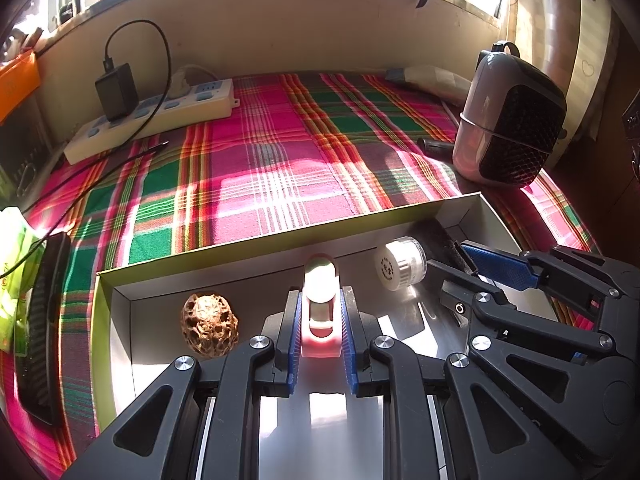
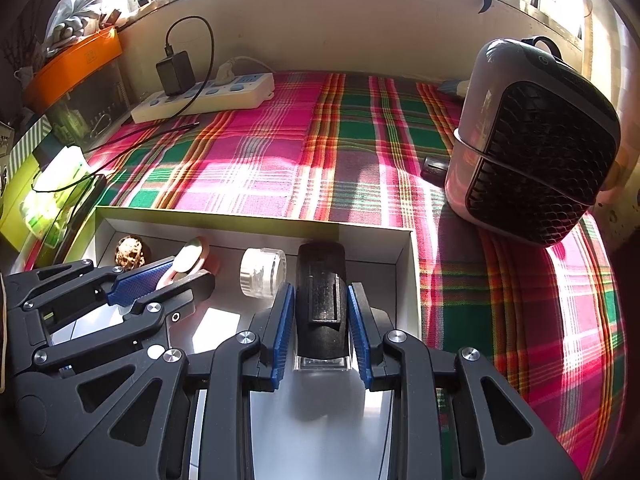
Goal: Organize objects
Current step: 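Lower the pink clip into the box and open the left tool while the right tool lowers the black device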
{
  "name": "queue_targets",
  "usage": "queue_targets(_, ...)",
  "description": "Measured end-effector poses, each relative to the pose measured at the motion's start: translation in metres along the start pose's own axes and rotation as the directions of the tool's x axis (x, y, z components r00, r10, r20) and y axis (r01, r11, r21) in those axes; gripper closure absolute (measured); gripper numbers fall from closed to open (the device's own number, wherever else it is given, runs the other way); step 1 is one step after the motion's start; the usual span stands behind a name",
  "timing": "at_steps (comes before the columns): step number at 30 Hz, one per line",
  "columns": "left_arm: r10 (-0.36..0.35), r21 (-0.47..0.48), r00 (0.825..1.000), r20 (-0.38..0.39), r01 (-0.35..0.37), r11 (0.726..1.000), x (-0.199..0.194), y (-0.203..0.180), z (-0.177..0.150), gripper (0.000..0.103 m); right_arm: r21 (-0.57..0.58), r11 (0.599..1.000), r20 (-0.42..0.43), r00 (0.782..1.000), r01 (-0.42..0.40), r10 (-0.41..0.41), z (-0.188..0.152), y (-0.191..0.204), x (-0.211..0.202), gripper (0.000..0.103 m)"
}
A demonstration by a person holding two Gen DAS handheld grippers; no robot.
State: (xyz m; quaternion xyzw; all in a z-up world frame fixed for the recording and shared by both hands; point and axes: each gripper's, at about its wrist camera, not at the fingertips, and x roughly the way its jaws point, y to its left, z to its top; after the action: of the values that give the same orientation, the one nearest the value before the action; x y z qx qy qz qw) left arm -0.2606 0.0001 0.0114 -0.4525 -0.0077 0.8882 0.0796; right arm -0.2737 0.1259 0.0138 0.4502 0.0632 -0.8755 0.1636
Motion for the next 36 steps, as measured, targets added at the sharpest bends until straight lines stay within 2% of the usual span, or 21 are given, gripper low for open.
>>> queue_targets(11, 0.004, -0.002, 1.0, -0.004, -0.004, 1.0, -0.001, 0.002, -0.001, 0.084, 0.009, 1.0, 0.001, 1.0, 0.002, -0.002, 0.0, -0.001, -0.001, 0.074)
queue_targets(18, 0.021, -0.021, 1.0, -0.008, -0.021, 1.0, -0.003, 0.005, -0.001, 0.074, 0.015, 1.0, 0.006, 1.0, 0.004, -0.005, -0.001, -0.001, -0.003, 0.073)
queue_targets(25, 0.036, -0.04, 0.999, -0.015, -0.037, 0.999, -0.005, 0.009, -0.003, 0.072, 0.019, 1.0, 0.013, 1.0, 0.008, -0.009, 0.0, -0.002, -0.006, 0.062)
queue_targets(36, 0.043, -0.05, 0.999, -0.008, -0.043, 0.998, -0.014, 0.012, -0.006, 0.07, 0.036, 0.999, 0.017, 1.0, -0.002, 0.001, -0.005, -0.001, -0.013, 0.057)
